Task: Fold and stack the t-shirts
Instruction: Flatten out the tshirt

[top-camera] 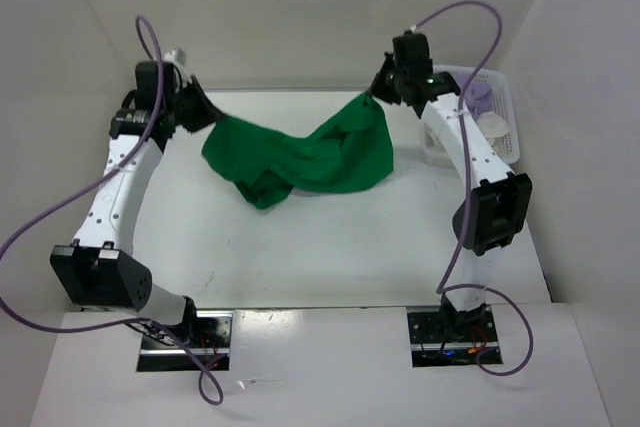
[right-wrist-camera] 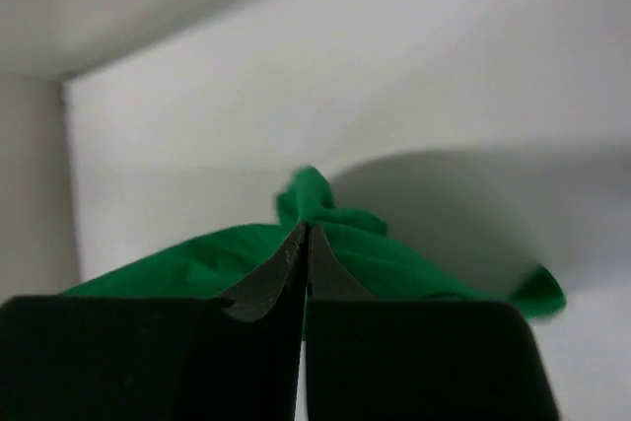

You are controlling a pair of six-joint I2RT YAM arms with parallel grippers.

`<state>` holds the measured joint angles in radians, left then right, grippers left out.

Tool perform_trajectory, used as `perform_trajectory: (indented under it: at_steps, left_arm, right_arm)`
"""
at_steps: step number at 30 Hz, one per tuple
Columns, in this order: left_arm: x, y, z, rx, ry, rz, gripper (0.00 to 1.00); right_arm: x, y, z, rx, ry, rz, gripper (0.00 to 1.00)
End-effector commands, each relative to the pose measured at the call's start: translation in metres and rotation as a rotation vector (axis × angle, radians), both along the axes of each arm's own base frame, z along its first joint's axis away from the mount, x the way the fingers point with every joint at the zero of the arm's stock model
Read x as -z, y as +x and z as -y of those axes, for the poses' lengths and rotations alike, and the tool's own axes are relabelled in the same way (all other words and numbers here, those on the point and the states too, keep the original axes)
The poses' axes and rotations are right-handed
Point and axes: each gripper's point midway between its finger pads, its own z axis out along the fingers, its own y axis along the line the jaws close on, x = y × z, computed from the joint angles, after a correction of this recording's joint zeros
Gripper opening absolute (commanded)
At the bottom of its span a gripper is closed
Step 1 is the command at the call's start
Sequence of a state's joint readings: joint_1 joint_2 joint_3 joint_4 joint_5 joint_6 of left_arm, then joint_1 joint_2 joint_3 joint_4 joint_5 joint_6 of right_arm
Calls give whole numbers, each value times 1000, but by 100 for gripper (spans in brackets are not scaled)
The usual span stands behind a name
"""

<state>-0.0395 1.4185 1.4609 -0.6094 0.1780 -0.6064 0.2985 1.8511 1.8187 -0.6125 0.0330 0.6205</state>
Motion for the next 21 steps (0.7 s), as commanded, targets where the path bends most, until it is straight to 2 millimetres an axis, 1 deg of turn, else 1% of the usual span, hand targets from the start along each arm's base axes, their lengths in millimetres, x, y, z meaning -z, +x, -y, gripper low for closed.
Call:
perform_trajectory:
  at_steps: [1, 2, 3, 4, 5, 6, 7, 8, 9, 10, 11, 12, 13, 14, 16, 17, 18, 19, 20, 21]
  left_arm:
    - [-150, 15, 13, 72, -92, 379, 0]
    - [-187, 9, 17, 91, -115, 463, 0]
    - [-197, 4, 20, 114, -139, 478, 0]
    - [-206, -3, 22, 127, -152, 502, 0]
    - [-212, -9, 19, 120, -149, 520, 0]
    - [-208, -12, 17, 106, -145, 507, 0]
    - [-212, -24, 16, 110, -137, 521, 0]
    - [-208, -30, 16, 115, -122, 514, 0]
    - [-202, -34, 14, 109, -110, 504, 0]
    - [-190, -44, 10, 89, -91, 480, 0]
    - [-180, -48, 7, 82, -69, 463, 0]
    - [-168, -50, 5, 73, -66, 440, 0]
    - [-157, -61, 5, 77, -56, 421, 0]
    - [-114, -60, 5, 78, -52, 326, 0]
    - [-74, -69, 2, 71, -40, 240, 0]
    - [-48, -70, 2, 70, -42, 178, 0]
    - [-22, -71, 0, 72, -19, 125, 1]
    - [33, -72, -4, 53, -10, -15, 1]
    - [53, -69, -6, 47, 5, -51, 1]
    - [68, -65, -13, 24, -9, -82, 3]
  right_arm:
    - [-171, -11, -5, -66, 97, 359, 0]
    - [-200, -22, -6, -88, 122, 410, 0]
    - [-209, -34, -6, -109, 132, 413, 0]
    - [-240, -60, -5, -144, 163, 475, 0]
    - [-230, -71, -5, -154, 170, 443, 0]
    - [-234, -83, -3, -168, 179, 458, 1]
    - [-236, -95, -2, -178, 185, 466, 1]
    - [-233, -115, 5, -178, 185, 463, 1]
    - [-231, -125, 5, -192, 190, 459, 1]
    - [-222, -134, 6, -201, 188, 430, 1]
    - [-210, -146, 8, -208, 186, 400, 1]
    - [-199, -150, 8, -222, 175, 376, 2]
    - [-187, -152, 11, -219, 171, 344, 2]
    - [-156, -150, 13, -218, 154, 276, 2]
    - [-125, -145, 22, -196, 148, 218, 2]
    - [-89, -136, 30, -171, 143, 151, 2]
    - [-59, -124, 31, -151, 124, 89, 2]
    - [-34, -116, 32, -131, 118, 38, 2]
    - [-8, -105, 33, -112, 121, -9, 2]
    - [10, -93, 34, -93, 104, -39, 2]
